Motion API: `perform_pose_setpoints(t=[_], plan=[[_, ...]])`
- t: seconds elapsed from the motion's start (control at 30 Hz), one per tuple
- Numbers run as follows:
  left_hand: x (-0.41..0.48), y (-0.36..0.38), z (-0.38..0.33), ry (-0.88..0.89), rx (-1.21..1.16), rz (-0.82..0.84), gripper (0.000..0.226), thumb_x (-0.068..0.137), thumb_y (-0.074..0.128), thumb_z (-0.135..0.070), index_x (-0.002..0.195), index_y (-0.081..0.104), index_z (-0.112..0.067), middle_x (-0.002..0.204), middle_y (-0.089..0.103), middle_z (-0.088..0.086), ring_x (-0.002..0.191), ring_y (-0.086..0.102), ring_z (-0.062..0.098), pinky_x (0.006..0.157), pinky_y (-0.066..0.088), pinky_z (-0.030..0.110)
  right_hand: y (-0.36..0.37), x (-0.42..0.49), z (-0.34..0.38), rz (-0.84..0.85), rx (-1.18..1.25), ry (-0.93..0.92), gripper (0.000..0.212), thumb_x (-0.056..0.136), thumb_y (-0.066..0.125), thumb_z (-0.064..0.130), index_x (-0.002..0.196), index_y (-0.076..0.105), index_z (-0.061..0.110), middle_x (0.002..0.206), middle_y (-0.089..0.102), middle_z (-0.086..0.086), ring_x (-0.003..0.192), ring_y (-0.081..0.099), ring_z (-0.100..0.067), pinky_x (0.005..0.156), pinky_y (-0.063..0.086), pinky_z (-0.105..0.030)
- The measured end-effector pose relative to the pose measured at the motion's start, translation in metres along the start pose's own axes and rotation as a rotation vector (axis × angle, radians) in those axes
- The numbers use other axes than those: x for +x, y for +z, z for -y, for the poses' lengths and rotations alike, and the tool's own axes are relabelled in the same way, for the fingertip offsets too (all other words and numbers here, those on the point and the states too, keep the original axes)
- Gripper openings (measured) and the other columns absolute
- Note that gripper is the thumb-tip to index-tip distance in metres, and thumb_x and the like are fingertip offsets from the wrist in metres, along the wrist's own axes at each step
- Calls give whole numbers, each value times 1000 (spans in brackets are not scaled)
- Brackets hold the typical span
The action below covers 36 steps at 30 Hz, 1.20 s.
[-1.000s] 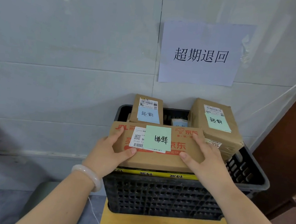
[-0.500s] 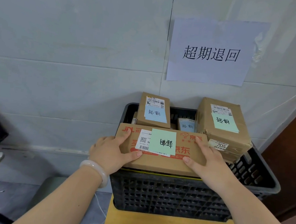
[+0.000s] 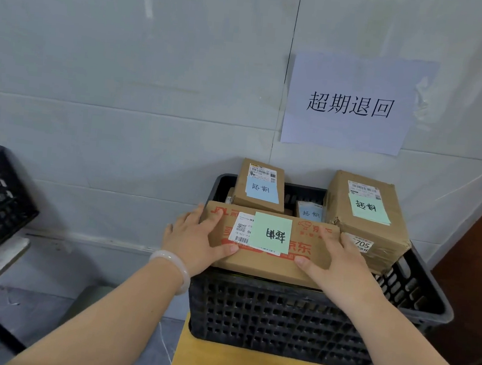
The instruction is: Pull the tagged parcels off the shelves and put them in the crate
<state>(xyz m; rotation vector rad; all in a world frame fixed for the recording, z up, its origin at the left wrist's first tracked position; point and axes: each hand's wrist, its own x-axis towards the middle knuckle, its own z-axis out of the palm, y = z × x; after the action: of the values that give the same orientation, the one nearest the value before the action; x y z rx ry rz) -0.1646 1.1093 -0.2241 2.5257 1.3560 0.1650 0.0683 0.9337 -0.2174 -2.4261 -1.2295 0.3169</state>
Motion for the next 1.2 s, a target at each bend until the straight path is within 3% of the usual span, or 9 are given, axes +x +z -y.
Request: perform_pose_setpoints(t=[0.1,0.17,0.37,0.67,0.77,1.2], plan=[[-13,1,-3,22,-42,-118,89,79,36,-84,154,8,-44,165,1,-5,151,6,24,121,12,50,1,-7,22,-106,-153,-225,93,77,38,83,152,5,40,163,0,5,149,-4,-18,116,-1,-40],[-25,0,0,29,-1,-181,88,79,33,-84,154,8,-44,165,1,-4,151,5,24,121,11,49,6,-13,40,-80,-227,-373,91,77,33,84,152,1,42,163,-4,6,148,-10,-15,114,-10,-37],[-98,2,31,-80,128,-388,84,80,37,-80,153,11,-46,165,7,-3,151,9,22,120,9,49,42,-41,86,45,-197,-782,88,79,36,81,151,1,46,161,-10,15,141,-27,-2,111,-18,-30],[-286,11,109,-624,231,-429,87,81,43,-78,151,2,-49,165,-1,-4,152,-1,19,120,-3,48,137,-115,199,367,-118,-1356,90,73,30,85,151,3,47,159,-7,19,145,-19,-4,120,-6,-40],[-351,6,126,-805,255,-467,87,81,43,-78,151,1,-49,165,-1,-4,152,-1,20,120,-2,48,156,-162,241,404,-92,-1527,91,74,30,85,152,5,45,162,0,13,146,-16,-6,119,-9,-38],[-612,-16,159,-1408,337,-618,84,80,35,-79,152,1,-49,165,-5,-5,151,-7,16,120,0,48,204,-403,385,548,0,-2102,91,75,26,84,151,-4,45,161,-11,14,144,-24,-5,117,-15,-36]])
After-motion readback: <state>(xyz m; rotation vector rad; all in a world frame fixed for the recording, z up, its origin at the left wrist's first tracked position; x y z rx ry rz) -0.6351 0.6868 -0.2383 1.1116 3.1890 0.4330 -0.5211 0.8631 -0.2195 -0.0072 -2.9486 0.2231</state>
